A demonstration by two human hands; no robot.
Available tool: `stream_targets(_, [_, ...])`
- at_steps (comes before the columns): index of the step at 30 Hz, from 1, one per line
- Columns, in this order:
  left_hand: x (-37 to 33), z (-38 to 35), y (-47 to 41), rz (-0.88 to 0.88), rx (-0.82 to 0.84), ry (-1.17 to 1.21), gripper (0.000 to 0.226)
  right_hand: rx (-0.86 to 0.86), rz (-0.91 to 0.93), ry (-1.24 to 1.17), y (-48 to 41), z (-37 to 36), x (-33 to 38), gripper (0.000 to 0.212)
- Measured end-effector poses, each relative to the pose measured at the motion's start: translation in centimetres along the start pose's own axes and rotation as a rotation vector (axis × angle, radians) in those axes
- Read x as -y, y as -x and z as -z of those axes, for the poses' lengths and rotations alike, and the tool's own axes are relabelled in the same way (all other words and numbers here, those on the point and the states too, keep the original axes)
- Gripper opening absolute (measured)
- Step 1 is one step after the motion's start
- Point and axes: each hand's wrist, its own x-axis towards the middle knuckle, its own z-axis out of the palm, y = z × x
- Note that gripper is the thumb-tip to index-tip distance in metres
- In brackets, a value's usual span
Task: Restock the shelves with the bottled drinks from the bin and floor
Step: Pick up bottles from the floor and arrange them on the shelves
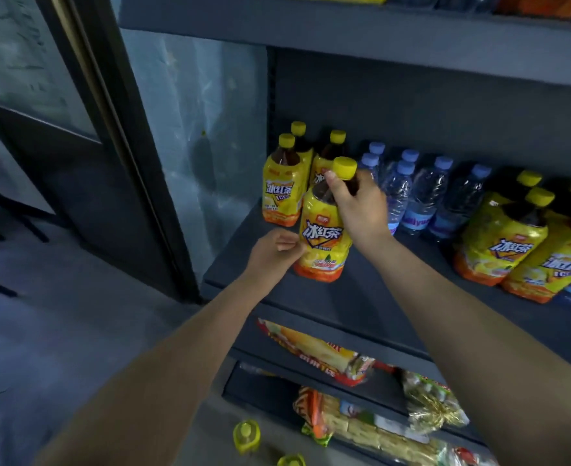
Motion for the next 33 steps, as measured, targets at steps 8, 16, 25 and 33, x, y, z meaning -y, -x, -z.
stream_targets(8, [3.3, 0.7, -6.8, -0.026, 0.152, 0.043, 0.021, -0.092, -0.026, 0.026, -3.0, -4.1, -2.0, 0.038])
stream_targets(16, [6.5, -1.2, -11.2, -0.065, 0.13, 0.079, 0.027, -0.203, -0.028, 0.021, -6.0, -7.1, -5.5, 0.027])
stream_targets(25, [7.3, -1.9, -11.7, -0.017, 0.088, 0.117, 0.027, -0.144, -0.039, 0.06, -4.5, -7.5, -6.9, 0.07])
stream_targets(33, [6.4, -1.5, -11.6, 0.011, 0.119, 0.045, 0.031, 0.015, -0.083, 0.019, -2.8, -6.0, -8.2, 0.101])
